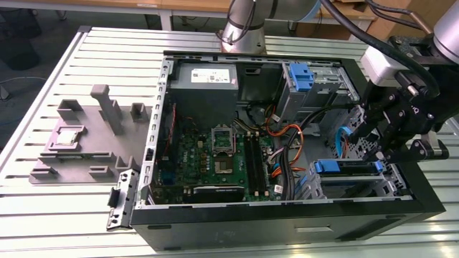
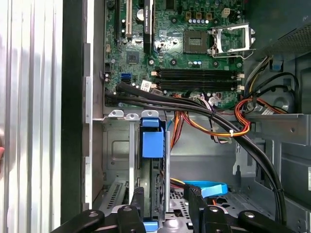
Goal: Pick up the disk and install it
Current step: 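Insert the first disk wire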
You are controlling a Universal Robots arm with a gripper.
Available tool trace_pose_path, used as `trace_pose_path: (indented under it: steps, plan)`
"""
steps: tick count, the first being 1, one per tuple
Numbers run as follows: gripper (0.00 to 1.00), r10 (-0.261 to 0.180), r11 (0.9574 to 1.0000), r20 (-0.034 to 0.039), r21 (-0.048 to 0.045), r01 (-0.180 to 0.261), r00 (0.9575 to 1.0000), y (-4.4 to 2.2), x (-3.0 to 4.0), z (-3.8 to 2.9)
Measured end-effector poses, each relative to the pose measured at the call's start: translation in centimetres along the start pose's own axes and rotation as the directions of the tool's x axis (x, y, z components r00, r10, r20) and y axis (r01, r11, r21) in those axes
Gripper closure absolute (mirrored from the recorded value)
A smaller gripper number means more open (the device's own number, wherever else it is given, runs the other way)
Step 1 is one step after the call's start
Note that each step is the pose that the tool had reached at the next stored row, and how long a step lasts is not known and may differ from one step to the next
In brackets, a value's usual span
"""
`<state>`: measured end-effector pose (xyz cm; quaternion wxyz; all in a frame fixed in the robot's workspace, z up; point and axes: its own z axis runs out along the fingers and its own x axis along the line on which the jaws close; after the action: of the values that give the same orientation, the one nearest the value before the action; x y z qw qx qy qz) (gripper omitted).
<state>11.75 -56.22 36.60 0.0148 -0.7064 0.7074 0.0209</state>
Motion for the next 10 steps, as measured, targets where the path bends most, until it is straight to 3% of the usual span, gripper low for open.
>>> trace_pose_path:
  steps: [6, 10]
  plan:
    - [0.51, 0.000, 1.0000, 0.0001, -0.0005, 0.000, 1.0000, -0.14, -0.10, -0.14]
    - [0.51, 0.000, 1.0000, 0.0001, -0.0005, 0.000, 1.0000, -0.15, -0.25, 0.13]
